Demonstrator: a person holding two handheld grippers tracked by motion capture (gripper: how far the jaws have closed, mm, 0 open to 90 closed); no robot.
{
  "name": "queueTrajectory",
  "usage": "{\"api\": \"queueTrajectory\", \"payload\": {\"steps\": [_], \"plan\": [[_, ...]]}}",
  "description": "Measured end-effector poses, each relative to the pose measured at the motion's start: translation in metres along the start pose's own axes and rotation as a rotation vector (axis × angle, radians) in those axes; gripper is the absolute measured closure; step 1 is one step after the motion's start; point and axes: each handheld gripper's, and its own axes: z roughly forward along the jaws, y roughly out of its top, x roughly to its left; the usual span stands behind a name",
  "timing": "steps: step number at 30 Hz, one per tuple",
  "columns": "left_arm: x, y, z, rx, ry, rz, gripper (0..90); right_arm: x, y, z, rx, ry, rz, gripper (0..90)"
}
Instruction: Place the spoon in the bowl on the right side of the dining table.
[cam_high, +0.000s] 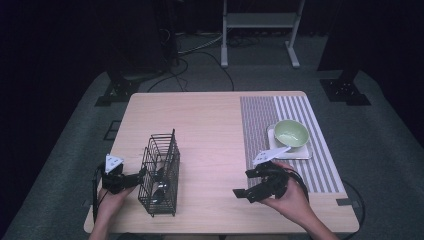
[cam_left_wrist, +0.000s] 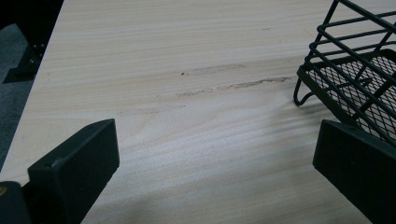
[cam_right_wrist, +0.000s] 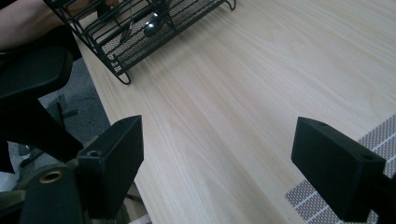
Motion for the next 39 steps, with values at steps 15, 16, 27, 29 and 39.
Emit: {"api": "queueTrajectory", "payload": {"steps": [15,16,27,29,39], "plan": [[0.0,0.0,0.0,0.0,-0.001,0.003,0.0,0.015,0.031,0.005,0.026,0.014,-0.054,15.9],[0.0,0.0,0.0,0.0,-0.001,0.004,0.0,0.016,0.032,0.006,0.029,0.013,-0.058,15.9],[0.0,0.0,0.0,0.001,-0.001,0.004,0.0,0.02,0.047,0.011,0.037,0.031,-0.074,15.9],[0.0,0.0,0.0,0.002,-0.001,0.007,0.0,0.02,0.048,0.013,0.042,0.033,-0.077,15.9],[0.0,0.0,0.0,0.005,-0.001,0.007,0.0,0.024,0.058,0.023,0.059,0.049,-0.09,15.9]]}}
